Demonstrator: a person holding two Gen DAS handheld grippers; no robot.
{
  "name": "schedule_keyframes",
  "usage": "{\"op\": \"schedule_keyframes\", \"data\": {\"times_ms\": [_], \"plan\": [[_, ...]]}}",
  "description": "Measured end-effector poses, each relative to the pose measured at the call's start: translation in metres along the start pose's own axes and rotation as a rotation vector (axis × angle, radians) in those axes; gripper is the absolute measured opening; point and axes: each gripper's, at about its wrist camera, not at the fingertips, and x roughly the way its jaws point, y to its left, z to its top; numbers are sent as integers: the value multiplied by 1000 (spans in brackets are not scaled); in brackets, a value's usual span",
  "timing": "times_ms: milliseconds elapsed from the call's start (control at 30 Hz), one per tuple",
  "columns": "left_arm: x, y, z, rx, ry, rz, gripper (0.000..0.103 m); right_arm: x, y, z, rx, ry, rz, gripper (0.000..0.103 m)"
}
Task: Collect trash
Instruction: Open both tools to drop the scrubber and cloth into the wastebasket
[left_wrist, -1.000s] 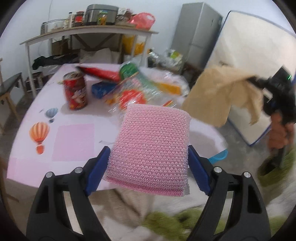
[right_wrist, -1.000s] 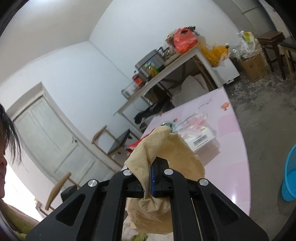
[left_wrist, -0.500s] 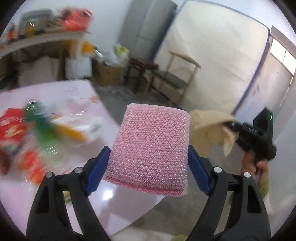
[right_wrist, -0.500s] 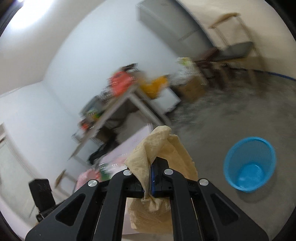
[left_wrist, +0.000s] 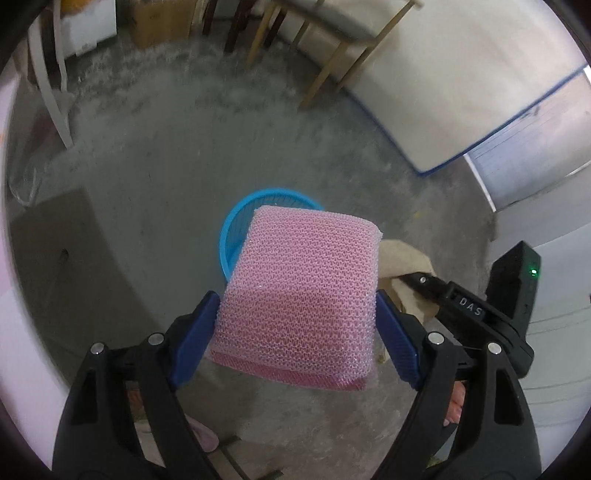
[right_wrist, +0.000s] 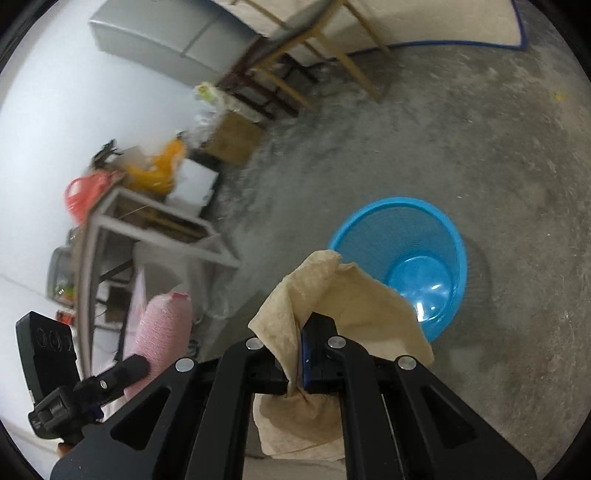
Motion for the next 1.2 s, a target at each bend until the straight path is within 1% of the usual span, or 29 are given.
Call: {"op": "schedule_keyframes", "data": {"times_ms": [133,167,233,300,333,367,400,433,467,567,600,633,667,700,733,767,833,900,933,967,1033,1100,1133,1200], "plan": [[46,-2,28,-38,59,31,84,42,-21,22,28,9,-26,8],[56,-2,34,-55,76,35,84,50,-28,26,27,21,-37,10],[68,5,41,-96,95,37,85,72,-42,33,37,46,-79,29],[71,7,39,-122,97,28,85,82,-55,34,71,52,-88,35],[69,7,38,-127,98,18,85,84,-59,34,81,53,-80,43],[66,8,37,-122,94,0,85,87,-63,35,95,47,-77,48],[61,8,36,-113,87,-9,85,88,-66,35,104,28,-80,55],[59,8,35,-106,81,-10,85,87,-68,34,104,13,-79,59],[53,6,33,-99,68,-12,85,86,-68,33,100,7,-76,60],[36,3,28,-86,29,-29,85,87,-66,30,79,11,-71,64],[27,2,25,-78,12,-37,85,87,-64,29,66,14,-78,65],[22,2,24,-72,0,-41,85,91,-62,29,48,21,-104,67],[8,1,19,-63,-17,-47,85,94,-61,31,37,26,-125,69],[-2,-1,16,-56,-31,-54,85,99,-60,32,24,35,-150,74],[-10,-2,12,-48,-42,-60,85,107,-58,33,7,49,-191,78],[-29,-4,2,-32,-65,-63,85,114,-57,35,-7,63,-233,78],[-53,-6,-13,-1,-103,-63,85,131,-56,38,-33,108,-299,78],[-88,-4,-35,32,-150,-49,85,139,-54,37,-46,131,-336,78],[-103,-3,-46,51,-171,-42,85,139,-52,36,-52,129,-336,78],[-124,-1,-64,82,-205,-33,85,137,-50,35,-56,123,-329,78],[-149,3,-87,104,-248,-9,85,130,-44,33,-61,103,-304,78],[-181,15,-119,94,-304,0,85,117,-36,30,-75,82,-272,78],[-198,25,-139,76,-332,-9,85,107,-31,28,-85,68,-256,78],[-223,42,-170,30,-386,-4,85,89,-21,23,-99,42,-232,78]]}}
